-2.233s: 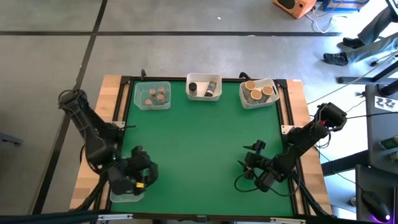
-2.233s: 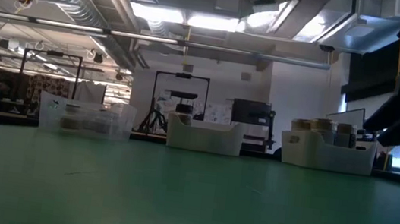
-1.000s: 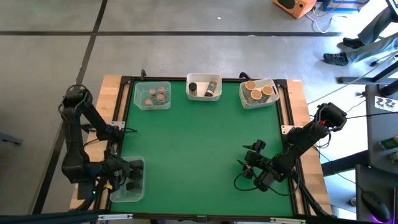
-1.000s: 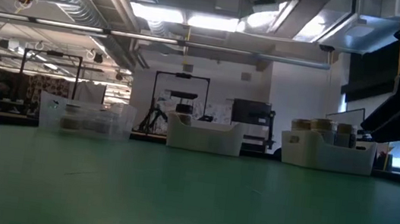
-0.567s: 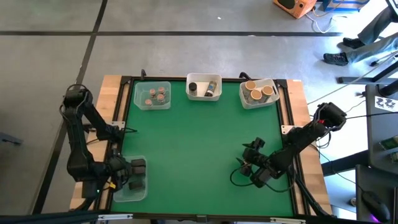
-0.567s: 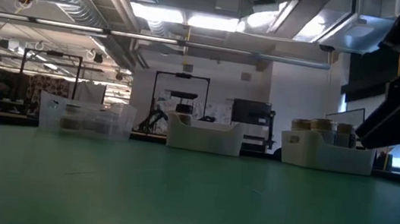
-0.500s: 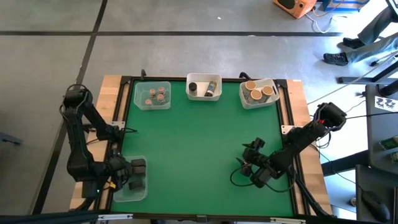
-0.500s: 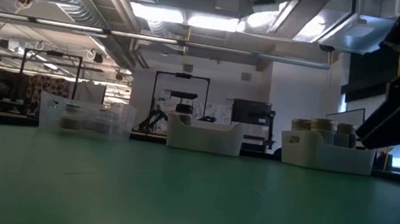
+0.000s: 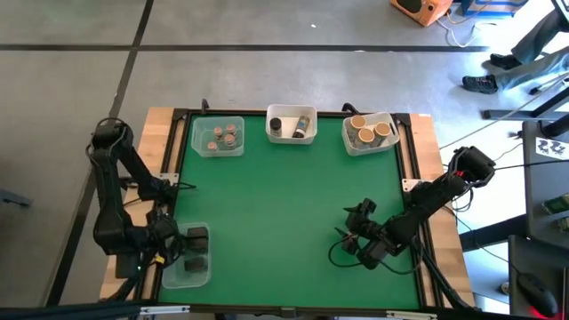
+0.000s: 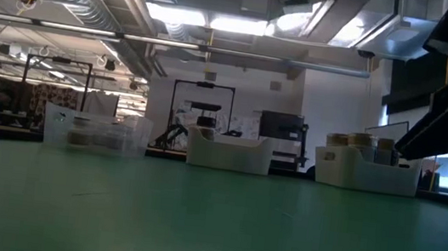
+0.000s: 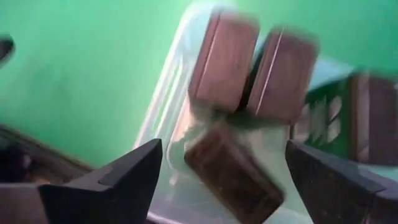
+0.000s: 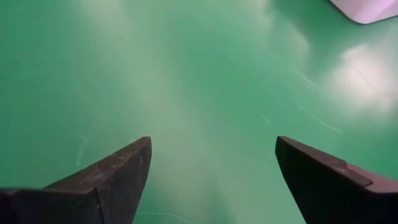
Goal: Sort spices by type
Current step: Put the black seasoning can into the bottom transparent bin, then return to Home Position
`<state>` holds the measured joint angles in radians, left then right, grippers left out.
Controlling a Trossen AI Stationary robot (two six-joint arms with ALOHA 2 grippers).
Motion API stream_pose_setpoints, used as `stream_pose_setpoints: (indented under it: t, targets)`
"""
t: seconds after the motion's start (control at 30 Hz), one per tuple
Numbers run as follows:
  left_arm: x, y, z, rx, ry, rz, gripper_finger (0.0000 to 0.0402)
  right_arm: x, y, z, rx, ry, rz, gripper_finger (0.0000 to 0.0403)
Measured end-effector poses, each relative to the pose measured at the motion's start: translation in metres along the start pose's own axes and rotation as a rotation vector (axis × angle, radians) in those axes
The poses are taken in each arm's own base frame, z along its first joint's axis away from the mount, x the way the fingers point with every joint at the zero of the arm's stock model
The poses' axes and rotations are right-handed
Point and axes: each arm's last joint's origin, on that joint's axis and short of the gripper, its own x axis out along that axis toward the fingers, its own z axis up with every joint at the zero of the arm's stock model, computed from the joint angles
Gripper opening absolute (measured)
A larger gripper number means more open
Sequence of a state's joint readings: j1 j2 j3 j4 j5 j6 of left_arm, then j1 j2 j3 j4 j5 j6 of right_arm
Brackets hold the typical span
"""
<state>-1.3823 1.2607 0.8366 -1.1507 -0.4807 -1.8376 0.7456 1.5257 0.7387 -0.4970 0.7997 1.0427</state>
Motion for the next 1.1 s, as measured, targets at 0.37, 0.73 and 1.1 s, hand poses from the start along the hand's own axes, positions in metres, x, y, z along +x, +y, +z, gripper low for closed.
stream_pose_setpoints:
  t: [0.37,0.73,1.1]
  targets:
    - [-0.017,0.003,0.070,0.012,-0.360,-0.090,0.0311,0.011,-0.005,0.014,-0.002,-0.020,-0.017,0.0328]
    - [0.010,0.025,0.157,0.231,-0.409,0.097,0.0164,0.027,-0.054,0.071,-0.244,0.047,0.056,0.0145]
    - [0.037,0.062,0.208,0.385,-0.506,-0.050,0.0006,0.027,-0.124,0.069,-0.188,-0.142,0.332,0.0008]
